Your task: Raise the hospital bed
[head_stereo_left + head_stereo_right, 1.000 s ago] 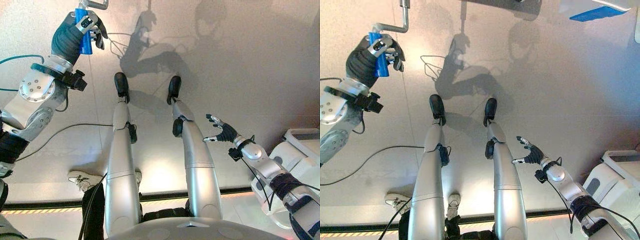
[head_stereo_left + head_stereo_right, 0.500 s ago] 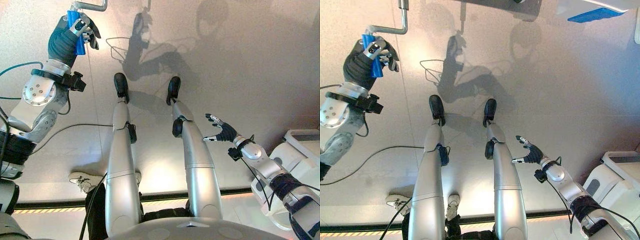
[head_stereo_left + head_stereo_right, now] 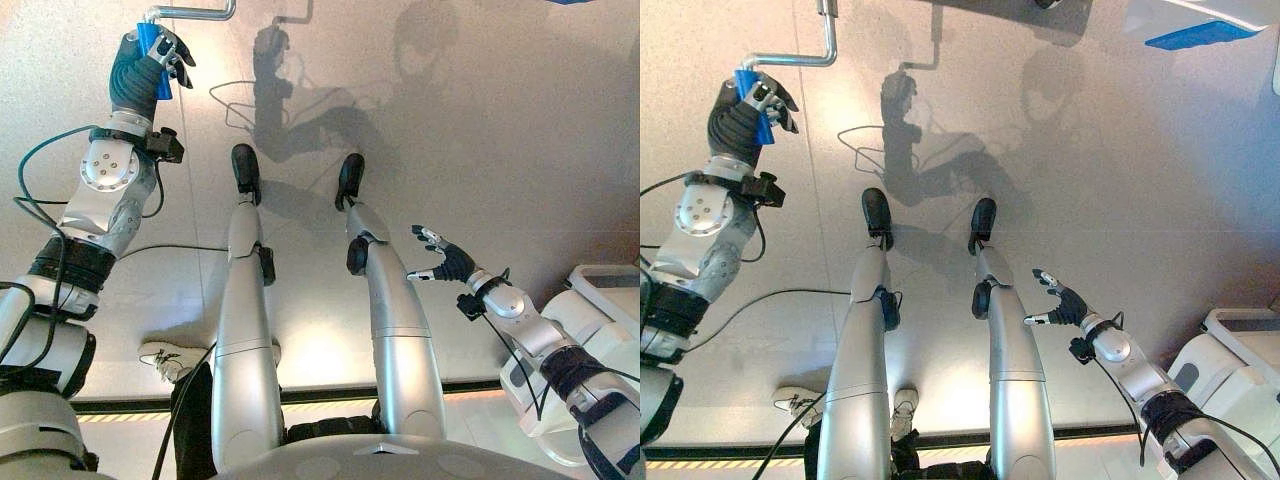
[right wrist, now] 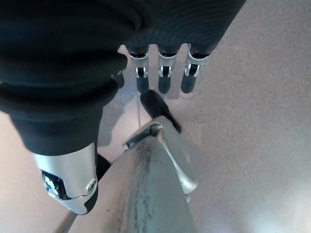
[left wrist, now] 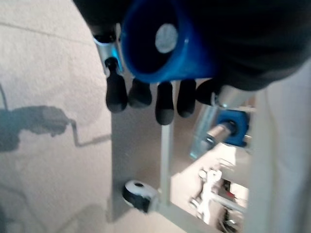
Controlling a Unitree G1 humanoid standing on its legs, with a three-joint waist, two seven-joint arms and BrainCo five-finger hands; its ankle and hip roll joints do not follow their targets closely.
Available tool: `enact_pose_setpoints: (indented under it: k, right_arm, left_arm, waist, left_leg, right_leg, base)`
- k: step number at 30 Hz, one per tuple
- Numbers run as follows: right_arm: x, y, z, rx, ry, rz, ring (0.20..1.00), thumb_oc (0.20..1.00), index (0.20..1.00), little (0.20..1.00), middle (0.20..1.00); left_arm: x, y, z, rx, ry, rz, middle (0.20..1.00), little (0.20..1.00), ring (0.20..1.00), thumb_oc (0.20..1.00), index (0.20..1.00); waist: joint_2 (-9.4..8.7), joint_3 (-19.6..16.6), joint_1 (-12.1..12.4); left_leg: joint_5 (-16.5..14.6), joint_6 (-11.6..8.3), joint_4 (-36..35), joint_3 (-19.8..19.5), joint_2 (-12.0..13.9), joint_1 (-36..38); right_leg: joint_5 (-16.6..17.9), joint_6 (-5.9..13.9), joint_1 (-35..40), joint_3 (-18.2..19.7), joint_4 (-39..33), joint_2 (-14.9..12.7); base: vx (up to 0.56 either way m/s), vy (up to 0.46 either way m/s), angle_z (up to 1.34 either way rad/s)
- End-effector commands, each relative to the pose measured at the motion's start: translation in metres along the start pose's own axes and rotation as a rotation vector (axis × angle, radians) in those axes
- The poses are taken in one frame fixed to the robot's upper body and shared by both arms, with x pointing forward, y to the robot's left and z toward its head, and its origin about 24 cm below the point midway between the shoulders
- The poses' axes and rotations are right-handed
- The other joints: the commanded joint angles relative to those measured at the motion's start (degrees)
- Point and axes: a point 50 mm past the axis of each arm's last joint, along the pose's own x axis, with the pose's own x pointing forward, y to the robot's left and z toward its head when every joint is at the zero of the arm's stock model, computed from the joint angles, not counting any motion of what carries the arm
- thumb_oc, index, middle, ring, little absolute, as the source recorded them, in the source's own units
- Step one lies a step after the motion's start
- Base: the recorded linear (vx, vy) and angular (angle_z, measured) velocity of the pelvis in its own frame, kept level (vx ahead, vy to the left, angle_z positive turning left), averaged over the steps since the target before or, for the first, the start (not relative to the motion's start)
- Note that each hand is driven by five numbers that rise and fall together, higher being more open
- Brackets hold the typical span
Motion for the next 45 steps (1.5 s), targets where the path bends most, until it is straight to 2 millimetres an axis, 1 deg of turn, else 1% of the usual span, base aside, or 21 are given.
enact_pose_setpoints:
  k: [1, 6, 9, 10, 15, 16, 20, 22, 26, 27, 34, 45]
  right_arm:
    - [-0.012, 0.008, -0.012, -0.019, 0.035, 0.061, 1.000, 1.000, 1.000, 1.000, 1.000]
    - [-0.010, 0.010, -0.011, -0.015, 0.032, 0.070, 1.000, 1.000, 1.000, 1.000, 1.000]
    - [-0.009, 0.009, -0.010, -0.017, 0.030, 0.072, 1.000, 1.000, 1.000, 1.000, 1.000]
    - [-0.006, 0.009, -0.007, -0.017, 0.022, 0.075, 1.000, 1.000, 1.000, 1.000, 1.000]
    - [-0.004, 0.010, -0.005, -0.017, 0.016, 0.079, 1.000, 1.000, 1.000, 1.000, 1.000]
    - [-0.003, 0.010, -0.005, -0.016, 0.016, 0.084, 1.000, 1.000, 1.000, 1.000, 1.000]
    - [-0.002, 0.010, -0.004, -0.014, 0.014, 0.085, 1.000, 1.000, 1.000, 1.000, 1.000]
    - [0.000, 0.009, -0.003, -0.012, 0.013, 0.084, 1.000, 1.000, 1.000, 1.000, 1.000]
    - [0.001, 0.008, -0.003, -0.017, 0.014, 0.080, 1.000, 1.000, 1.000, 1.000, 1.000]
    - [0.001, 0.008, -0.003, -0.014, 0.016, 0.079, 1.000, 1.000, 1.000, 1.000, 1.000]
    - [0.004, 0.007, -0.001, -0.012, 0.015, 0.076, 1.000, 1.000, 1.000, 1.000, 1.000]
    - [0.004, 0.007, 0.000, -0.013, 0.010, 0.070, 1.000, 1.000, 1.000, 1.000, 1.000]
  left_arm:
    - [0.008, -0.018, -0.001, -0.027, -0.007, -0.005, 0.200, 0.200, 0.200, 0.200, 0.200]
    - [0.017, -0.028, -0.007, -0.023, 0.029, -0.010, 0.200, 0.200, 0.200, 0.200, 0.200]
    - [0.018, -0.030, -0.013, -0.025, 0.052, -0.001, 0.200, 0.200, 0.200, 0.200, 0.200]
    - [0.021, -0.035, -0.018, -0.003, 0.080, 0.000, 0.200, 0.200, 0.200, 0.200, 0.200]
    - [0.024, -0.040, -0.023, -0.009, 0.104, 0.003, 0.200, 0.200, 0.200, 0.200, 0.200]
    - [0.026, -0.045, -0.028, 0.017, 0.129, -0.014, 0.200, 0.200, 0.200, 0.200, 0.200]
    - [0.026, -0.050, -0.032, 0.048, 0.144, -0.030, 0.200, 0.200, 0.200, 0.200, 0.200]
    - [0.028, -0.057, -0.032, 0.044, 0.148, -0.045, 0.200, 0.200, 0.200, 0.200, 0.200]
    - [0.028, -0.063, -0.033, 0.041, 0.150, -0.059, 0.200, 0.200, 0.200, 0.200, 0.200]
    - [0.028, -0.069, -0.032, 0.032, 0.144, -0.072, 0.200, 0.200, 0.200, 0.200, 0.200]
    - [0.028, -0.078, -0.033, 0.016, 0.142, -0.087, 0.200, 0.200, 0.200, 0.200, 0.200]
    - [0.027, -0.078, -0.036, 0.019, 0.155, -0.074, 0.200, 0.200, 0.200, 0.200, 0.200]
  waist:
    - [-0.50, -0.52, -2.39]
    - [-0.66, -0.51, -2.82]
    - [-0.75, -0.51, -2.95]
    - [-0.83, -0.51, -3.21]
    - [-0.92, -0.51, -3.49]
    - [-1.03, -0.51, -3.82]
    - [-1.06, -0.52, -3.89]
    - [-1.16, -0.52, -4.08]
    - [-1.20, -0.52, -4.24]
    - [-1.16, -0.53, -4.31]
    - [-1.10, -0.54, -4.38]
    - [-0.89, -0.86, -4.46]
  left_leg:
    - [-11.74, 2.75, 8.08, 1.93, -1.90, 1.25]
    - [-12.01, 2.82, 8.78, 1.79, -1.71, 0.67]
    - [-12.05, 2.84, 8.95, 1.89, -1.70, 0.57]
    - [-12.09, 2.82, 9.02, 2.03, -1.58, 0.55]
    - [-12.39, 2.87, 9.63, 2.10, -1.47, 0.31]
    - [-12.43, 2.86, 9.67, 2.18, -1.37, 0.40]
    - [-12.47, 2.80, 9.87, 2.31, -1.21, 0.37]
    - [-12.50, 2.79, 10.01, 2.38, -1.17, 0.35]
    - [-12.50, 2.76, 10.13, 2.30, -1.11, 0.26]
    - [-12.54, 2.76, 10.11, 2.28, -1.03, 0.35]
    - [-12.44, 2.66, 9.89, 2.23, -1.01, 0.58]
    - [-12.59, 2.73, 10.55, 2.24, -0.94, 0.02]
  right_leg:
    - [6.73, 5.90, 1.31, 1.96, -6.98, 2.05]
    - [6.67, 5.85, 0.78, 2.12, -6.52, 2.24]
    - [6.68, 5.79, 0.63, 2.18, -6.40, 2.30]
    - [6.68, 5.75, 0.41, 2.25, -6.26, 2.32]
    - [6.66, 5.69, 0.15, 2.37, -6.00, 2.44]
    - [6.73, 5.71, 0.12, 2.52, -5.94, 2.61]
    - [6.72, 5.59, 0.14, 2.54, -5.88, 2.66]
    - [6.74, 5.56, 0.17, 2.59, -5.81, 2.74]
    - [6.74, 5.48, 0.15, 2.56, -5.73, 2.76]
    - [6.76, 5.46, 0.18, 2.59, -5.70, 2.75]
    - [6.77, 5.43, 0.31, 2.59, -5.85, 2.78]
    - [6.68, 5.30, -0.08, 2.58, -5.29, 2.84]
  base:
    - [0.00, 0.000, 0.00]
    - [0.00, 0.000, 0.00]
    - [0.00, 0.000, 0.00]
    - [0.00, 0.000, 0.00]
    - [0.00, 0.000, 0.00]
    - [0.00, 0.000, 0.00]
    - [0.00, -0.004, -0.03]
    - [-0.01, -0.012, -0.06]
    - [0.00, -0.004, -0.01]
    - [0.00, 0.000, 0.00]
    - [0.00, 0.000, 0.00]
    - [0.00, 0.000, 0.00]
